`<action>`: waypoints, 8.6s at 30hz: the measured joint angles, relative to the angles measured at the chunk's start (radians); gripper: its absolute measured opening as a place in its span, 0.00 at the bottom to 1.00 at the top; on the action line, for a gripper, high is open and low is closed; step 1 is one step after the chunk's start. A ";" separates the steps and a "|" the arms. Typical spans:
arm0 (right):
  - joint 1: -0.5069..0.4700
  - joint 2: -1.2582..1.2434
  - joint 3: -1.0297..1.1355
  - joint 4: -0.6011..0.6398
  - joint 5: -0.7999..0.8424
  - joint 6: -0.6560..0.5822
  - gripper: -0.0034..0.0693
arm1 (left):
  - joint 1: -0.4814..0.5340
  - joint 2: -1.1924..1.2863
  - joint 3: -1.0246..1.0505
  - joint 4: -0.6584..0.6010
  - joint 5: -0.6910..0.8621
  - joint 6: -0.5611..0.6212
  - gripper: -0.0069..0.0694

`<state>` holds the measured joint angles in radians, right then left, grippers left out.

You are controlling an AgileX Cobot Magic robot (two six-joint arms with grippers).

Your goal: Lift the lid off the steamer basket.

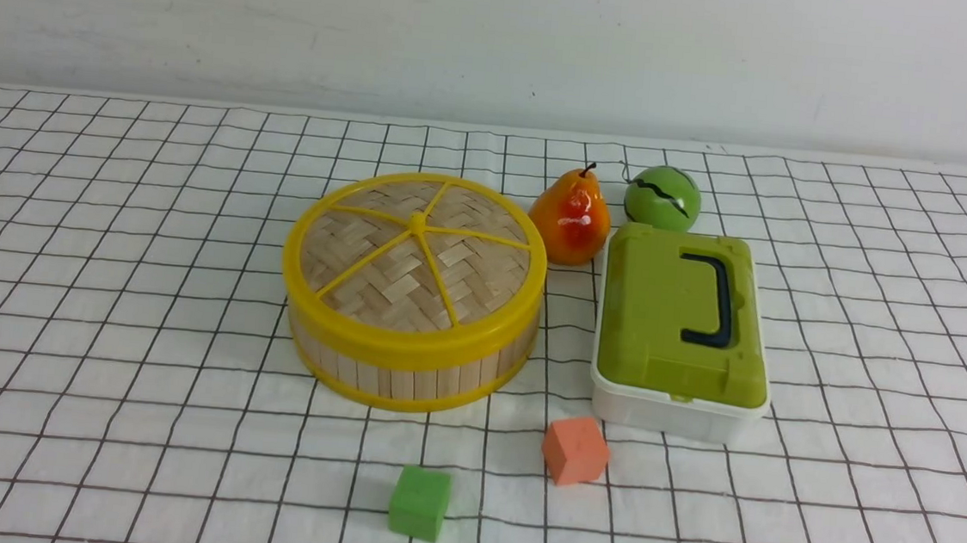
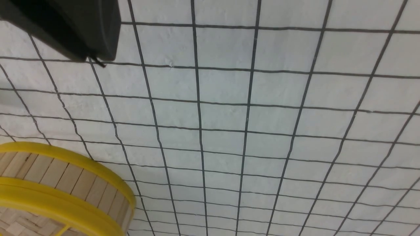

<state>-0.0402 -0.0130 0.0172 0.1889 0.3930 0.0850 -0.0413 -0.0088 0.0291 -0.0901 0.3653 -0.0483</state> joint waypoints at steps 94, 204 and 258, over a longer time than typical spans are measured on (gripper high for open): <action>0.000 0.000 0.000 -0.001 0.000 0.000 0.38 | -0.359 2.155 -1.996 0.147 0.501 -0.208 0.44; 0.000 0.000 0.000 -0.001 0.000 0.000 0.38 | -0.030 0.680 -0.735 -0.513 0.232 0.584 0.07; 0.000 0.000 0.000 -0.001 0.001 0.000 0.38 | 0.014 0.000 0.001 0.078 0.009 -0.099 0.07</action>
<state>-0.0402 -0.0130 0.0172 0.1883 0.3942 0.0850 -0.0276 -0.0088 0.0298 -0.0119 0.3739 -0.1473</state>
